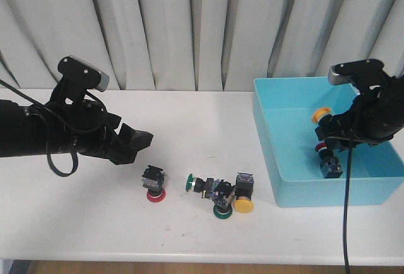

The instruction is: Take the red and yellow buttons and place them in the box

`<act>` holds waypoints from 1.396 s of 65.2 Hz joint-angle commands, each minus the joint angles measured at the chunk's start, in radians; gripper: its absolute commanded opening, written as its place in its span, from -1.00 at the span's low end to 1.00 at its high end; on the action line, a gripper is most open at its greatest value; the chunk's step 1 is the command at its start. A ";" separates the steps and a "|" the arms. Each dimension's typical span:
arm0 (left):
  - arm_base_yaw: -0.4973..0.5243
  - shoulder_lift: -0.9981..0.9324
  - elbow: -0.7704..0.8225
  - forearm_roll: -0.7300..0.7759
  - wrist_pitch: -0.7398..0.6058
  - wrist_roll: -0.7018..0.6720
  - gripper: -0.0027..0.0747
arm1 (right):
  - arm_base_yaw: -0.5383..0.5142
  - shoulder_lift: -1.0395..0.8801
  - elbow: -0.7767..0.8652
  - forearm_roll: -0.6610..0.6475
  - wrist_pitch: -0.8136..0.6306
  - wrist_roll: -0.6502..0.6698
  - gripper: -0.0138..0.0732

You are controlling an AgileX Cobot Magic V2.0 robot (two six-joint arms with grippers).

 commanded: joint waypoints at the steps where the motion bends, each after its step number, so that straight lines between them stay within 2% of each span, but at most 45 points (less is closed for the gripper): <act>1: -0.002 -0.034 -0.022 -0.014 -0.016 -0.005 0.53 | -0.008 0.068 -0.110 -0.069 0.035 0.108 -0.12; 17: -0.002 -0.034 -0.022 -0.014 -0.015 -0.005 0.53 | -0.005 0.296 -0.293 0.006 0.145 0.109 -0.12; 31: -0.002 -0.034 -0.022 -0.014 -0.015 -0.005 0.53 | -0.005 0.399 -0.368 0.064 0.186 0.086 -0.09; 51: -0.002 -0.034 -0.022 -0.012 -0.020 -0.004 0.53 | -0.005 0.385 -0.371 0.059 0.205 0.054 0.35; 62: -0.002 -0.036 -0.022 0.054 -0.024 0.002 0.53 | -0.005 0.302 -0.371 0.059 0.231 0.053 0.43; 74: -0.002 -0.087 -0.022 0.204 -0.021 -0.096 0.53 | 0.004 0.146 -0.371 0.060 0.270 0.055 0.40; 80: -0.002 -0.141 -0.022 0.371 0.004 -0.215 0.53 | 0.032 0.045 -0.346 0.037 0.282 0.063 0.37; 86: -0.002 -0.202 -0.022 0.620 0.077 -0.418 0.53 | 0.088 -0.071 -0.266 -0.020 0.265 0.097 0.34; 91: -0.002 -0.253 -0.022 0.850 0.174 -0.650 0.53 | 0.139 -0.169 -0.161 -0.074 0.222 0.143 0.33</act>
